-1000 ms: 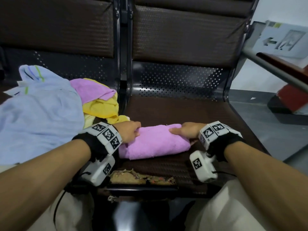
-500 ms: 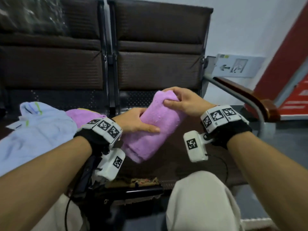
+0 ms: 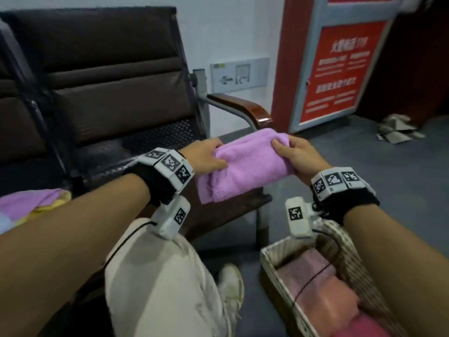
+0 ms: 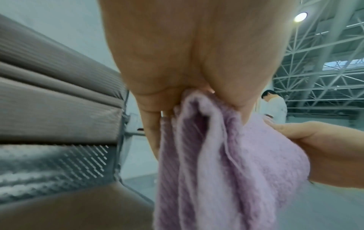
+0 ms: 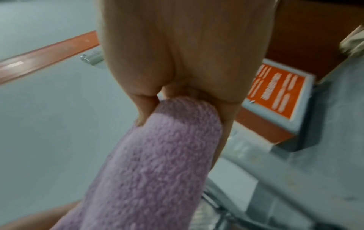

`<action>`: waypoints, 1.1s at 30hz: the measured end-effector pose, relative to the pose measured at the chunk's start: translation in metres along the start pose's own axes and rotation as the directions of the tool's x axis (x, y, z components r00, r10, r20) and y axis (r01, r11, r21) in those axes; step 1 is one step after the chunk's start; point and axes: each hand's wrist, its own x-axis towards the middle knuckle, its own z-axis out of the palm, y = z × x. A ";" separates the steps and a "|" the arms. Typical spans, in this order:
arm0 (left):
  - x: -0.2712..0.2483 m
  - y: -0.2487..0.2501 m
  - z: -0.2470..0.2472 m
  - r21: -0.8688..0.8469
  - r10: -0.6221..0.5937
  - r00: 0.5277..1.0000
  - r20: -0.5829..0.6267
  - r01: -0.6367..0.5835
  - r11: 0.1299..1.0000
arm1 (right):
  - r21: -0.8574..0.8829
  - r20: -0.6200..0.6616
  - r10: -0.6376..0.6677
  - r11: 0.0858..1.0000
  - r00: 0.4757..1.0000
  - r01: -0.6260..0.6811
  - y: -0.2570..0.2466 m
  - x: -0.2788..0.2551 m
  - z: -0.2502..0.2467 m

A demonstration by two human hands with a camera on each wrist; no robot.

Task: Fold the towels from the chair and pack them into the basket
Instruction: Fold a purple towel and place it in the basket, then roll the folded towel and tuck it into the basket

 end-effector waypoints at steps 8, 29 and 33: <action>0.025 0.100 0.184 -0.180 0.188 0.937 0.295 -0.139 0.974 | -0.242 -0.295 0.223 0.923 0.929 -0.299 0.123 -0.113 -0.131; -0.030 0.142 0.356 -0.196 0.231 0.656 0.719 -0.127 0.972 | -0.869 -0.166 0.724 0.214 0.669 -0.447 0.220 -0.203 -0.164; -0.008 0.116 0.298 -0.240 0.223 0.799 0.558 -0.102 0.965 | -0.896 -0.106 0.598 0.289 0.794 -0.337 0.181 -0.155 -0.140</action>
